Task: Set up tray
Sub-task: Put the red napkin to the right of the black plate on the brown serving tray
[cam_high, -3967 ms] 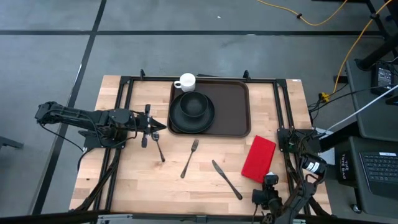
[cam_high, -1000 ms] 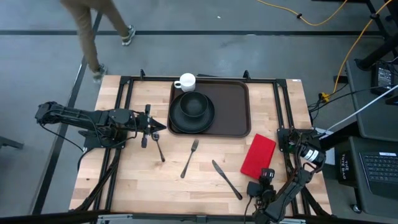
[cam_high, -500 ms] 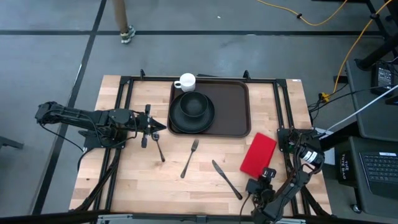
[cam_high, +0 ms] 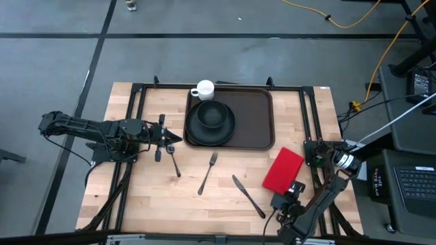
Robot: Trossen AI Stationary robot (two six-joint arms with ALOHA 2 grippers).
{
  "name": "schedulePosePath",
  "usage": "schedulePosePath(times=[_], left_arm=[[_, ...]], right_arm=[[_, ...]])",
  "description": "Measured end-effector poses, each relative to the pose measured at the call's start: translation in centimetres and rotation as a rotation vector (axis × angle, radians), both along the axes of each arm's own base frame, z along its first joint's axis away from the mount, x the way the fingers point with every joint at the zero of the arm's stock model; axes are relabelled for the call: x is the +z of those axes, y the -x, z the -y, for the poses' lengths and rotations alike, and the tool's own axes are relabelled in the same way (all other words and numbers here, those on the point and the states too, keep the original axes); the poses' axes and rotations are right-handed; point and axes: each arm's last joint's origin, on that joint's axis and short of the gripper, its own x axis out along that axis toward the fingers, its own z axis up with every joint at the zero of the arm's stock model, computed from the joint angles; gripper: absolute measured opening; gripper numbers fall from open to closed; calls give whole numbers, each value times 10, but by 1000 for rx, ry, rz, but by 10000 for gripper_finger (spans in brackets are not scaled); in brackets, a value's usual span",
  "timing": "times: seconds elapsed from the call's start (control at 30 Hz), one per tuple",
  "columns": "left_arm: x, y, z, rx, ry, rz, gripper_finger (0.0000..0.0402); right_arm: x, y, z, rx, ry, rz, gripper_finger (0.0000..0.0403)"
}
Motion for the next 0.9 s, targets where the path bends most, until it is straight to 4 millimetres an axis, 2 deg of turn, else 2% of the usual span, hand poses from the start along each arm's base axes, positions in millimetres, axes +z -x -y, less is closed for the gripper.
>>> schedulePosePath(times=[0.27,0.57,0.9], left_arm=[[0,0,0,0,0,-3,6],[0,0,0,0,0,-3,6],[0,0,0,0,-1,-3,6]], right_arm=[[38,5,13,-17,8,105,17],[67,5,32,-17,34,157,17],[111,14,57,-43,-62,238,17]])
